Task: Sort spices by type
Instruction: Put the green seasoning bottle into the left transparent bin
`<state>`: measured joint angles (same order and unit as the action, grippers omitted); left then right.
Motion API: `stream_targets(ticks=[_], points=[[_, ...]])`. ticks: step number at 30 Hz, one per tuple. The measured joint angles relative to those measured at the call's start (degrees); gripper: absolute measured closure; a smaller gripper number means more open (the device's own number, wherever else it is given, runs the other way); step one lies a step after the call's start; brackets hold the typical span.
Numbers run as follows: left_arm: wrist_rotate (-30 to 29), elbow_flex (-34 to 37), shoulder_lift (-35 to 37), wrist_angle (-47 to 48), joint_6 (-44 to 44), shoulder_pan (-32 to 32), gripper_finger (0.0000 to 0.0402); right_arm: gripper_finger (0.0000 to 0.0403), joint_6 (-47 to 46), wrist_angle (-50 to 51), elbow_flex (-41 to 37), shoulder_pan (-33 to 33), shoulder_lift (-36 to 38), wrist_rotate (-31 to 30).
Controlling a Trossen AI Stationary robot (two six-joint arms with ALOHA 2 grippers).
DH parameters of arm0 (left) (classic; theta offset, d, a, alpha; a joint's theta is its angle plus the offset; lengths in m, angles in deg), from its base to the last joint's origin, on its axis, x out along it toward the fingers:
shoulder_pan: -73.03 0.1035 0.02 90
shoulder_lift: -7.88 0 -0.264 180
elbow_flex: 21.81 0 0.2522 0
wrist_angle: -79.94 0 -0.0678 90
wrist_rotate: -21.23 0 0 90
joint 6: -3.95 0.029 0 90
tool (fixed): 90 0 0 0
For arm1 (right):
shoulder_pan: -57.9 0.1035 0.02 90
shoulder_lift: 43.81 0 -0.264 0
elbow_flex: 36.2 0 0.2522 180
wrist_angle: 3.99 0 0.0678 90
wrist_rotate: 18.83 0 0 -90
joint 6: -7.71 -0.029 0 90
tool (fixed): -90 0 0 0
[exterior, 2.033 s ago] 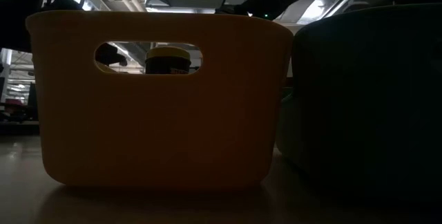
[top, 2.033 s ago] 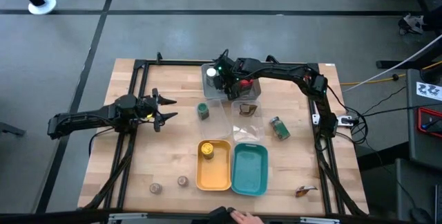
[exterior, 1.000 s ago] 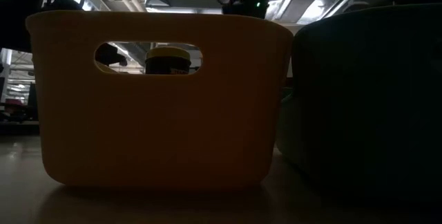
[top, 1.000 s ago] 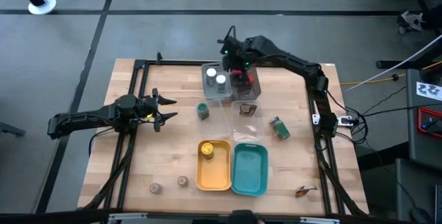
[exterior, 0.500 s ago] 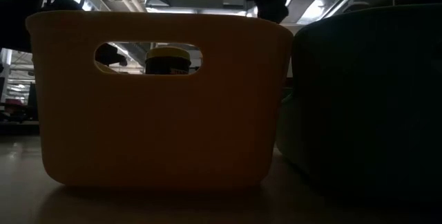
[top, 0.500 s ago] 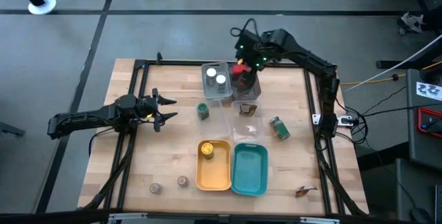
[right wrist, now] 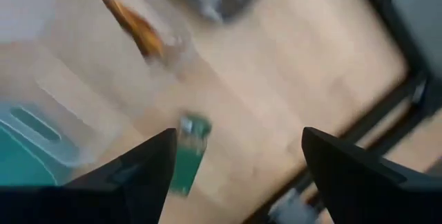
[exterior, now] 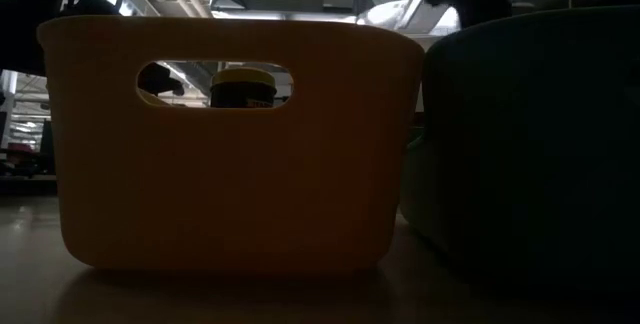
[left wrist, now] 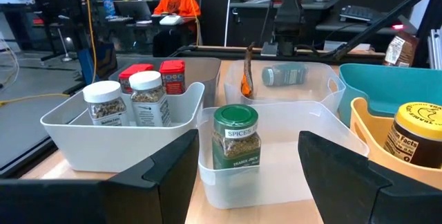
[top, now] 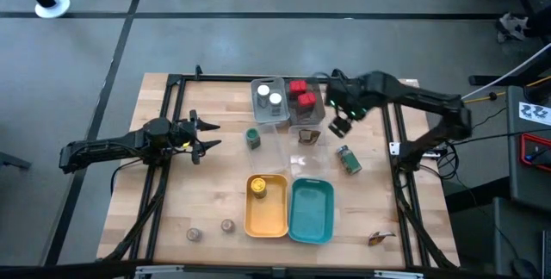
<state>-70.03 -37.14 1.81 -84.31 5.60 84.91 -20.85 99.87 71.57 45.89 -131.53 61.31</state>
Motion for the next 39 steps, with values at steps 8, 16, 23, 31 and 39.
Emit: stream_targets(ticks=[8,16,23,31,39], points=[[0.0,0.0,0.0,0.0,-0.24,-0.01,0.0169,0.0094,-22.53,-10.1,-22.45,6.32,13.27,0.33],[0.0,0.0,-0.02,-0.01,-0.01,0.0,0.0169,0.0094,-23.72,-23.1,-35.22,7.5,15.15,0.35],[0.0,0.0,-0.02,0.0,-0.1,-0.01,0.0169,0.0094,-23.72,-31.54,-42.32,7.5,15.11,0.37],[0.0,0.0,-0.02,0.0,-0.17,0.0,0.0169,0.0094,-22.29,-39.04,-48.32,7.5,15.11,0.93],[0.0,0.0,-0.02,0.0,0.0,0.0,0.0169,0.0094,-22.15,-45.99,-53.23,7.48,15.09,1.52]])
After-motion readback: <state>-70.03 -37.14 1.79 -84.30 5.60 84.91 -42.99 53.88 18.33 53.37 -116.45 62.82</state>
